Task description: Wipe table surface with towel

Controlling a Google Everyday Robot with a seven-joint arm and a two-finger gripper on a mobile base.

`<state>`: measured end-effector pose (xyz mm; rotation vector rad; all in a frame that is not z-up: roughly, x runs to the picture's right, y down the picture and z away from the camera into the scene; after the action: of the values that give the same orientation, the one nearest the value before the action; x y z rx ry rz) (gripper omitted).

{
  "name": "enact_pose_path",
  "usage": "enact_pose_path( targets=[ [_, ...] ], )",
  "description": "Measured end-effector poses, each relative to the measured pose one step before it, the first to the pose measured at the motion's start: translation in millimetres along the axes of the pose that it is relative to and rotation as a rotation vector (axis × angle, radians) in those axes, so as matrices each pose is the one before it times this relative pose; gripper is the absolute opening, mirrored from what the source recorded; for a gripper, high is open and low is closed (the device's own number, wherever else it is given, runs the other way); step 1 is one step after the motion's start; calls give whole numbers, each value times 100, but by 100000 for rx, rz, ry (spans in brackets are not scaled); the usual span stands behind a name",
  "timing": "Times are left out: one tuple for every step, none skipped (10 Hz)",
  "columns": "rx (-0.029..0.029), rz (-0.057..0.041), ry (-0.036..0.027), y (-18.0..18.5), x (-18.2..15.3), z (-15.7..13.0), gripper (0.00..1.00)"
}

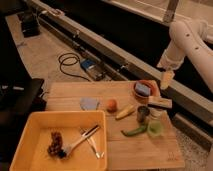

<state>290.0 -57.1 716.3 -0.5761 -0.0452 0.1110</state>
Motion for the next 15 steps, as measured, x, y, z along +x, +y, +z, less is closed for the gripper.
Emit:
enact_pose_path(
  targets=[
    [-360,-2173,-1233,48,-849,-86,80],
    [-401,-2439,-1403,90,-1055,-106,80],
    [288,-2950,-1824,-53,-1425,-29,80],
    [393,-2160,-1386,11,-1057,-71,80],
    [306,-2031,-1483,99,-988,-72,80],
    [353,-1630,-1187,87,-772,-114,80],
    [546,-2556,-1598,134,-1193,-90,80],
    [954,-2134,-1285,40,-1036,-182,80],
    [22,-87,-35,23,-13,13,80],
    [42,317,86,83,208,-40,80],
    [29,-25,-21,-8,-21,-18,80],
    [-22,-121,-29,-44,-84,30,80],
    [341,-290,142,-101,-59,70,80],
    [467,-637,13,4,-63,322,80],
    [43,-1353,-810,-136,-806,634,80]
  ],
)
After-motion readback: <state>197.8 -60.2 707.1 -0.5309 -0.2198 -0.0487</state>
